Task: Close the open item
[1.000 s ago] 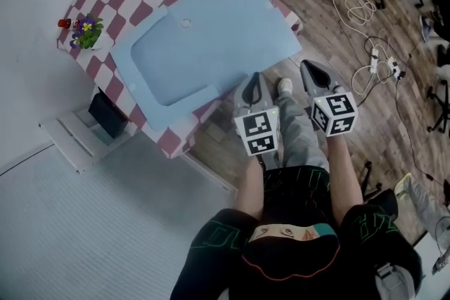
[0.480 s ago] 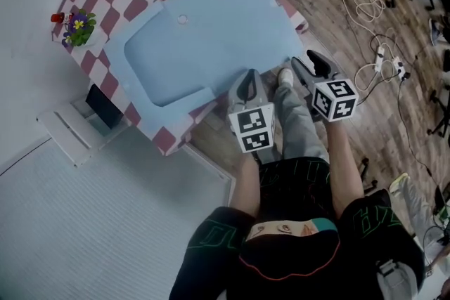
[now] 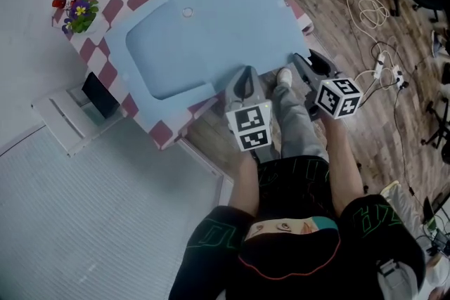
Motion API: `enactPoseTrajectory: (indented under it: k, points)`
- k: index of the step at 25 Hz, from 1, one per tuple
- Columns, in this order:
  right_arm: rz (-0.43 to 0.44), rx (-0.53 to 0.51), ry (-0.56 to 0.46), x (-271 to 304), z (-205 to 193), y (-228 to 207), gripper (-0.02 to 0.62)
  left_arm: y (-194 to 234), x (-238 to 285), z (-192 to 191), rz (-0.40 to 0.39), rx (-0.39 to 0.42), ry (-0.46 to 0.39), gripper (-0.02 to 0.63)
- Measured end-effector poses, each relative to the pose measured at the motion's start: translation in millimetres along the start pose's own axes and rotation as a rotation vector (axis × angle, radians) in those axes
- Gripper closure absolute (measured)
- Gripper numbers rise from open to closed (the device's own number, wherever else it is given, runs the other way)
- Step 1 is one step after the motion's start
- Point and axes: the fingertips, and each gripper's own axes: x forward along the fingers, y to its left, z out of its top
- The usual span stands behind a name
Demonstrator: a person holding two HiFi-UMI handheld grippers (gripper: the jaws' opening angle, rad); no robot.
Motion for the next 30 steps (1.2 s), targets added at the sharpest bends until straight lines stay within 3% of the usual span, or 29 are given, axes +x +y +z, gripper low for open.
enactPoseTrajectory:
  k: [8, 24, 30]
  points:
    - [-0.047, -0.152, -0.124, -22, 34, 21, 0.525, 17, -19, 10, 0.017, -0.02, -0.05, 0.597]
    - [-0.062, -0.331, -0.265, -49, 93, 91, 0.578, 61, -79, 50, 0.097, -0.014, -0.202, 0.597]
    - [-0.031, -0.378, -0.325, -46, 111, 134, 0.586, 98, -111, 66, 0.155, -0.014, -0.269, 0.597]
